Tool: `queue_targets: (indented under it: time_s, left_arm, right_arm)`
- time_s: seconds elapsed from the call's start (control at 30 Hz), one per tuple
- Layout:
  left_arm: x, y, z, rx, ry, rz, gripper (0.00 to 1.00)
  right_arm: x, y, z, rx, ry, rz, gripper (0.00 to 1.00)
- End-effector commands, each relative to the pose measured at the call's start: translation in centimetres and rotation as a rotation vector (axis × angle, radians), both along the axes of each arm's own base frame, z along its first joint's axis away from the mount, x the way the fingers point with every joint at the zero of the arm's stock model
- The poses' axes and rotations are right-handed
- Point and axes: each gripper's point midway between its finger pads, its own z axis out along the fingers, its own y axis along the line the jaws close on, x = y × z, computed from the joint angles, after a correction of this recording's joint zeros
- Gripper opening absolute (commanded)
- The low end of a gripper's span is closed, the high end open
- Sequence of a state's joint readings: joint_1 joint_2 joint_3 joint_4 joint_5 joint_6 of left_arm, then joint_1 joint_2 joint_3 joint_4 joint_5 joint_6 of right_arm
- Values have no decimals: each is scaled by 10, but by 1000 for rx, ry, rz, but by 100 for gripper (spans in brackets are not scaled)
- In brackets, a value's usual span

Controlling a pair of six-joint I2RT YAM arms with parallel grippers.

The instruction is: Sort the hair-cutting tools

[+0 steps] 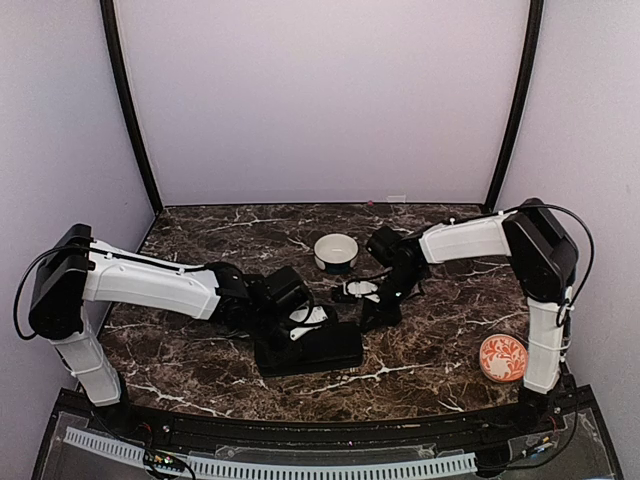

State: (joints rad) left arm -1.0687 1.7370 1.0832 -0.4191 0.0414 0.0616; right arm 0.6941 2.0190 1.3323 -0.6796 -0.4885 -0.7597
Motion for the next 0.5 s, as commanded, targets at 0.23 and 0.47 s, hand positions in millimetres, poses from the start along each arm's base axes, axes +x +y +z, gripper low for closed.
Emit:
queue_targets:
  time_s: [0.23, 0.47]
  left_arm:
    - [-10, 20, -45, 95, 71, 40, 0]
    - [4, 4, -14, -9, -23, 45, 20]
  right_arm:
    - [-32, -34, 6, -79, -3, 48, 0]
    - [-25, -33, 3, -85, -20, 10, 0]
